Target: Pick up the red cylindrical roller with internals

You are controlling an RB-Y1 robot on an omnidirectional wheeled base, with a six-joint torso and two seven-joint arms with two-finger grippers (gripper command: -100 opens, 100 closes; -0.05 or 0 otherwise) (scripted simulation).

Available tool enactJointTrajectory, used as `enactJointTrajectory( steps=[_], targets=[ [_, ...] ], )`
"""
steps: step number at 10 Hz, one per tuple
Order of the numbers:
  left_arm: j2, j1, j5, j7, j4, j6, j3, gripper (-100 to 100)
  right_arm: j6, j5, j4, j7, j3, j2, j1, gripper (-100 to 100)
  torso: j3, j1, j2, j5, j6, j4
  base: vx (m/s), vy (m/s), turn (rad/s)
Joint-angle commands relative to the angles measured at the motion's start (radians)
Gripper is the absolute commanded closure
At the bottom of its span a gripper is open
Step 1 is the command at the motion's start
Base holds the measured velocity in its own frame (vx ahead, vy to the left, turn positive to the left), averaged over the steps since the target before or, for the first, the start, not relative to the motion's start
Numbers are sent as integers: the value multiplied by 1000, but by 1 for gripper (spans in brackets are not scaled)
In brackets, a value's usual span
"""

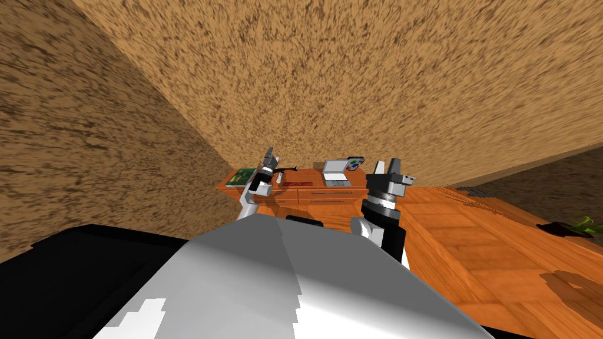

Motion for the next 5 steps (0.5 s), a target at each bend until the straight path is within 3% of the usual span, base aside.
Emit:
enactJointTrajectory(
  steps=[1, 2, 5],
  targets=[
    [4, -37, -2, 1, 47, 50, 9, -100, 0, 0, 0, 0, 0, 0, 0, 0, 0, 0, 0, 0, 0, 0, -5, -40, 41],
    [4, -37, -2, 1, 47, 61, 9, -100, 0, 0, 0, 0, 0, 0, 0, 0, 0, 0, 0, 0, 0, 0, 0, -43, 14],
    [10, -108, -5, 0, 128, 148, 27, -100, 0, 0, 0, 0, 0, 0, 0, 0, 0, -1, 0, 0, 0, 0, 3, -49, 26]
  ],
)
